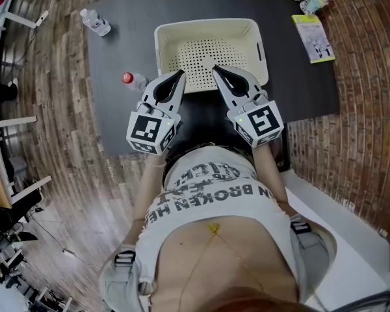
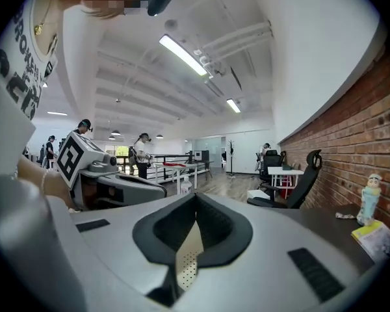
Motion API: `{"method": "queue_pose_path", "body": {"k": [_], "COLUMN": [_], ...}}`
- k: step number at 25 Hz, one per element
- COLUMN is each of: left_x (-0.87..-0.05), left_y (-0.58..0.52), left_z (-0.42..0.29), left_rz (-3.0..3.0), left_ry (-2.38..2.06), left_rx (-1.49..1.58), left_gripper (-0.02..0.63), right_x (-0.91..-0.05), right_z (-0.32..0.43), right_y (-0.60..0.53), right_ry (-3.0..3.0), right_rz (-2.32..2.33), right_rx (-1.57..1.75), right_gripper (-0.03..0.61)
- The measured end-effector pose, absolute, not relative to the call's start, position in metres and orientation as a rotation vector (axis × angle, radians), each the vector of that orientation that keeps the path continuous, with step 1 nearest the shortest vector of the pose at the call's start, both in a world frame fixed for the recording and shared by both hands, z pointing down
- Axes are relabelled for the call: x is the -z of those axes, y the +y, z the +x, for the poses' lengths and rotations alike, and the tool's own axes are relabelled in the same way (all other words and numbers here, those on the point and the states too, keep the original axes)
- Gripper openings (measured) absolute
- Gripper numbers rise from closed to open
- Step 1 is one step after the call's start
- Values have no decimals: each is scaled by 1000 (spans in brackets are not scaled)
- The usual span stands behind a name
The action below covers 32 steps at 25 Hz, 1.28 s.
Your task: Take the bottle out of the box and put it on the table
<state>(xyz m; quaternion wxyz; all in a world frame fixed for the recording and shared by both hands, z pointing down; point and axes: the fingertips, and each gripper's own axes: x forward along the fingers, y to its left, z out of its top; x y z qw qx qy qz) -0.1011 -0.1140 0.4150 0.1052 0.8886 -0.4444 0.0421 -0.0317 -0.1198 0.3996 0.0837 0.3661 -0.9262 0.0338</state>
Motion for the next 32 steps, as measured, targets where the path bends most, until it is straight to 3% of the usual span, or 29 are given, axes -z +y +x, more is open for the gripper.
{"method": "queue_pose_path", "body": {"k": [14, 32], "left_x": [-343, -340], "left_y": [-111, -115], "left_z": [-74, -58], "left_rz": [2745, 2757], "left_ry": [-1344, -1338], "left_rx": [-51, -75], "left_gripper": [6, 6], "right_x": [-346, -342], "right_z": [-44, -35], "right_y": [-114, -124], "right_ry": [-2942, -2950], "right_rz": [1000, 980], "right_rx": [-15, -41], "right_gripper": [8, 8]}}
